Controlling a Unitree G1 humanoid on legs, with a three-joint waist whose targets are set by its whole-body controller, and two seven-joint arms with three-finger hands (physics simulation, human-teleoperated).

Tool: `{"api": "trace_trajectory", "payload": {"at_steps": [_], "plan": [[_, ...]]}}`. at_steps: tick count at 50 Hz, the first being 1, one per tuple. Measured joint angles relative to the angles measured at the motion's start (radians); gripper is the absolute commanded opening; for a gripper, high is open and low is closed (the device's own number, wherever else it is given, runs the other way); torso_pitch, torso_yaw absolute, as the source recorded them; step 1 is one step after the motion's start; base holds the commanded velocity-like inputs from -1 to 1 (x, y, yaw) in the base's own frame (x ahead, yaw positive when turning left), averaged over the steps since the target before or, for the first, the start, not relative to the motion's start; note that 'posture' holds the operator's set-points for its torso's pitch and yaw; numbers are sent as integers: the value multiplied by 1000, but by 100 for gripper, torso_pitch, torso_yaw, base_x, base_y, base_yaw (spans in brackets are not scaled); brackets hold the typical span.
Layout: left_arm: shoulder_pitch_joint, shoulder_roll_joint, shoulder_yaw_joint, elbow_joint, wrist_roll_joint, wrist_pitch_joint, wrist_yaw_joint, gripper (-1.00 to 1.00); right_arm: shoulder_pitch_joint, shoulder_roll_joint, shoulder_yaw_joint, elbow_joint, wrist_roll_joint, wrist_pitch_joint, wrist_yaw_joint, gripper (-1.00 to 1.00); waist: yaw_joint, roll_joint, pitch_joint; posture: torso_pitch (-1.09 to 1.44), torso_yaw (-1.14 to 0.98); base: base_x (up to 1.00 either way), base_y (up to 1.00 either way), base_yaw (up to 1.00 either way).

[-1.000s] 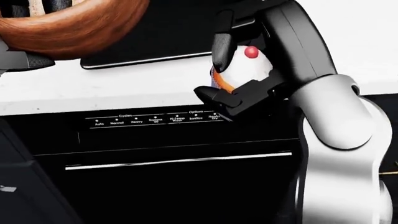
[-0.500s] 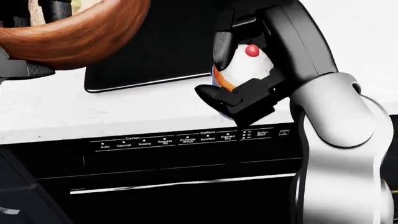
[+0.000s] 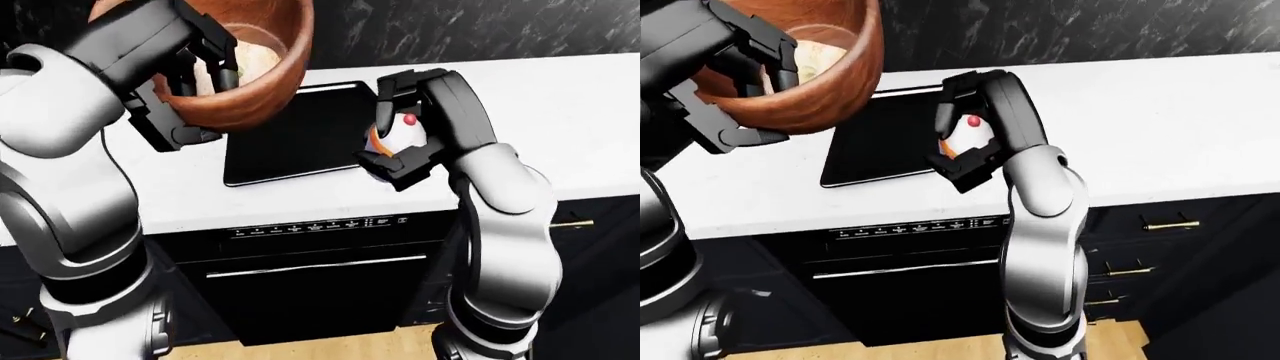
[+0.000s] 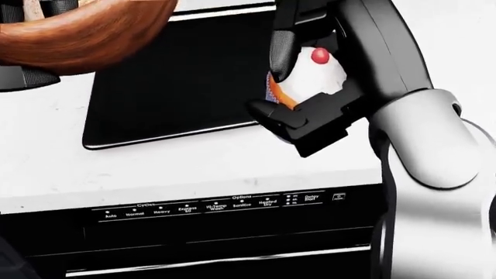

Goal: Pick up the bowl with donut and place it on the tray. Pick up the cupcake and place it on the tray.

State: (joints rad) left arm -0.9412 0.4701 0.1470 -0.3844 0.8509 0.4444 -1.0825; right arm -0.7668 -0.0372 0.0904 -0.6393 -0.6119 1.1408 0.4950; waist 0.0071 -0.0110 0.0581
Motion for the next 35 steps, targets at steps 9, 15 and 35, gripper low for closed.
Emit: {"api": "trace_trajectory", "payload": {"at_steps": [9,15,35], "plan": [[-6,-6,-24,3,-20,-10,-9,-100,-11,-6,-21,5,-7,6,-15,-100,-4,-27,7,0,0,38,0,0],[-2,0,-18,9,-17,-2,-6,-100,-17,-11,-18,13,-2,11,-16,-100,-13,37,33,0,0,0,0,0],[-17,13,-22,4,-18,10,-23,-100,-84,-27,-10,-7,-33,74,29,-100,0,12,13,0,0,0,0,0]]}}
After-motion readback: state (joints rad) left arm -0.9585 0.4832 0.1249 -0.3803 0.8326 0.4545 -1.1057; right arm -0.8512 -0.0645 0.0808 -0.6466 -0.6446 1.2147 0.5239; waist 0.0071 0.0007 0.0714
